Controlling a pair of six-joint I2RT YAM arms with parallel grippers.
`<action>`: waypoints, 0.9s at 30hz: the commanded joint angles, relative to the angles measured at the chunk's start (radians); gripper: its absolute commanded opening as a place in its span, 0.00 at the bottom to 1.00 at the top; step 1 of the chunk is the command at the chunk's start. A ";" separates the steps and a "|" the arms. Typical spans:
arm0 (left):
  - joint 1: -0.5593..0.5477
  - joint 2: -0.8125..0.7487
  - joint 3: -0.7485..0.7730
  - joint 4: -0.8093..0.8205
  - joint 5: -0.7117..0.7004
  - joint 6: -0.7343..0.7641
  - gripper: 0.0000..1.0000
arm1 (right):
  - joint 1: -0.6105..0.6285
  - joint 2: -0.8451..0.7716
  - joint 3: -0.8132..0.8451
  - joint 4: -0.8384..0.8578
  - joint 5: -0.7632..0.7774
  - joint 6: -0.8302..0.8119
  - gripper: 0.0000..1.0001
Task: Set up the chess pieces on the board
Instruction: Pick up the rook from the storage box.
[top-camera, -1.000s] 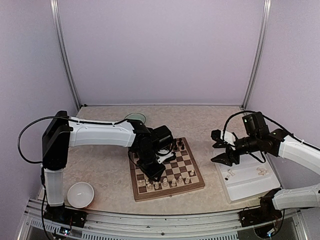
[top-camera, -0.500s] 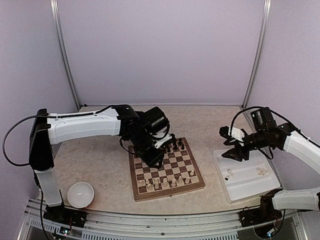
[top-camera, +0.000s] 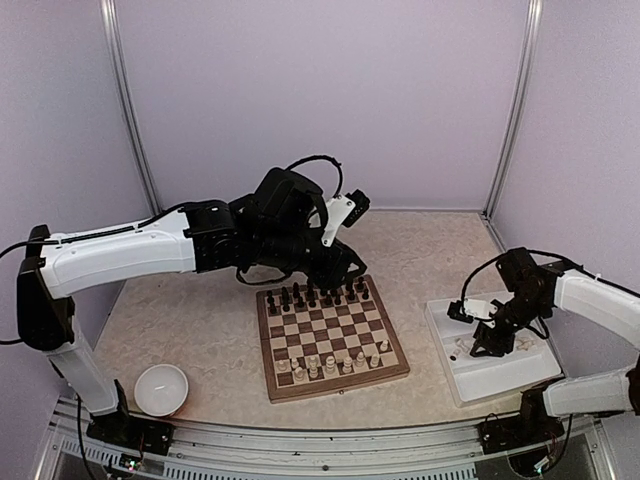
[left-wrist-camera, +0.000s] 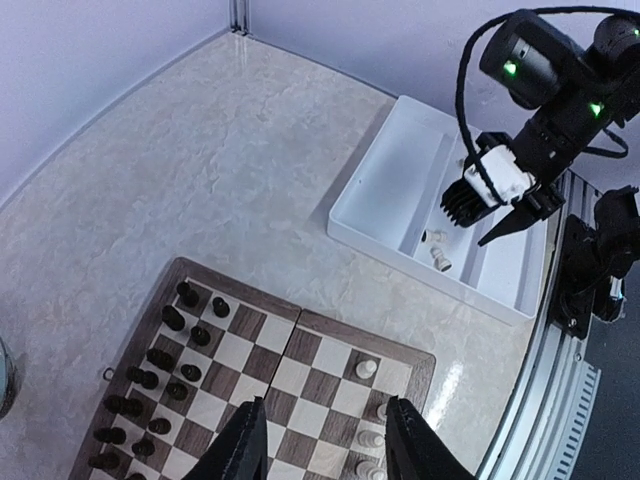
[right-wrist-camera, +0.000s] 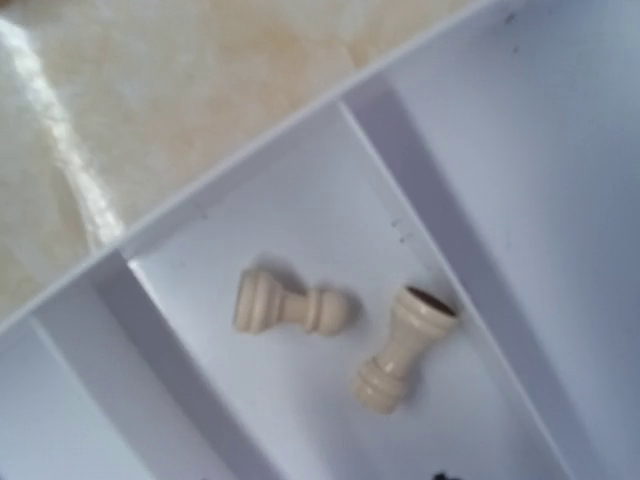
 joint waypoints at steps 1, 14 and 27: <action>0.010 -0.021 -0.029 0.124 -0.008 -0.009 0.42 | -0.009 0.064 0.001 0.035 0.036 0.025 0.48; 0.010 -0.023 -0.083 0.171 0.003 -0.045 0.43 | -0.008 0.266 0.022 0.170 0.068 0.089 0.45; 0.011 0.006 -0.105 0.237 0.053 -0.079 0.43 | -0.007 0.306 0.012 0.188 0.074 0.092 0.10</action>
